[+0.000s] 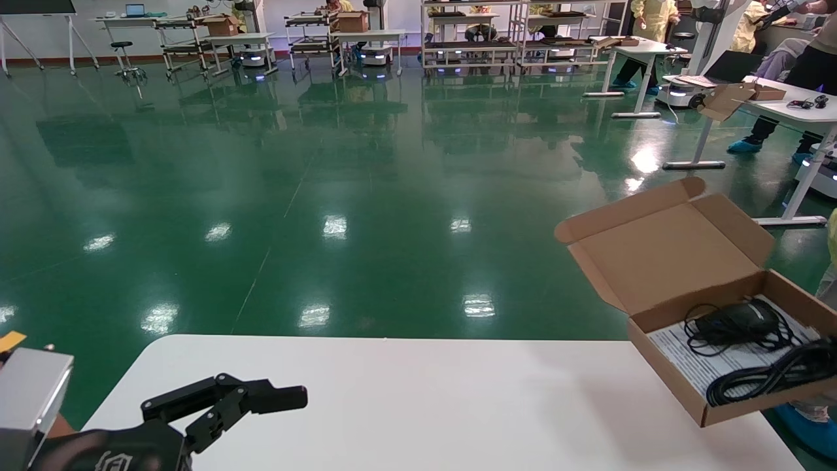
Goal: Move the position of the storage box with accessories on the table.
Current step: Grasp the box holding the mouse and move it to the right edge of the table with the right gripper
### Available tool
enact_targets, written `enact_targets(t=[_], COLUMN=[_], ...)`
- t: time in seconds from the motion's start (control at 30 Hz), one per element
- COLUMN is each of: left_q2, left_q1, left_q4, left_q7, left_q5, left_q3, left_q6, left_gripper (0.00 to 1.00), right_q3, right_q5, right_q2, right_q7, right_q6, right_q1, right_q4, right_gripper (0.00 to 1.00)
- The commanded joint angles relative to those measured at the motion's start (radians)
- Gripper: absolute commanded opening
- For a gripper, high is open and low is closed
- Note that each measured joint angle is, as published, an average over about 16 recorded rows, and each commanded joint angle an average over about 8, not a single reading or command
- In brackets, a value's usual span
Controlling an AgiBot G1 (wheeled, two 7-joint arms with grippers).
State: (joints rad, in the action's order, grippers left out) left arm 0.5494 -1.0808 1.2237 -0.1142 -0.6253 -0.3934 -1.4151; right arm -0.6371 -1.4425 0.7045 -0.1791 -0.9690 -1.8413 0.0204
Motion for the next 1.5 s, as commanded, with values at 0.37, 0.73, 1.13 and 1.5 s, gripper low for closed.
enact_targets(t=[0.37, 0.73, 1.13, 1.5], left_q2=[0.0, 0.0, 0.0, 0.0], left_q1=[0.0, 0.0, 0.0, 0.0], left_q4=[0.0, 0.0, 0.0, 0.0], left_q7=[0.0, 0.0, 0.0, 0.0], left_q5=[0.0, 0.0, 0.0, 0.0], left_q3=[0.0, 0.0, 0.0, 0.0], left_q6=[0.0, 0.0, 0.0, 0.0], left_gripper=[1.0, 1.0, 1.0, 1.0], right_q3=[0.049, 0.094, 0.126, 0.145], right_q5=[0.069, 0.129, 0.174, 0.199], right_q2=[-0.01, 0.006, -0.005, -0.018], right_q7=[0.029, 0.047, 0.086, 0.108], right_q6=[0.014, 0.027, 0.025, 0.026], right_q1=[0.126, 0.232, 0.314, 0.356], right_q4=[0.029, 0.043, 0.049, 0.054], right_gripper=[0.0, 0.0, 0.0, 0.3])
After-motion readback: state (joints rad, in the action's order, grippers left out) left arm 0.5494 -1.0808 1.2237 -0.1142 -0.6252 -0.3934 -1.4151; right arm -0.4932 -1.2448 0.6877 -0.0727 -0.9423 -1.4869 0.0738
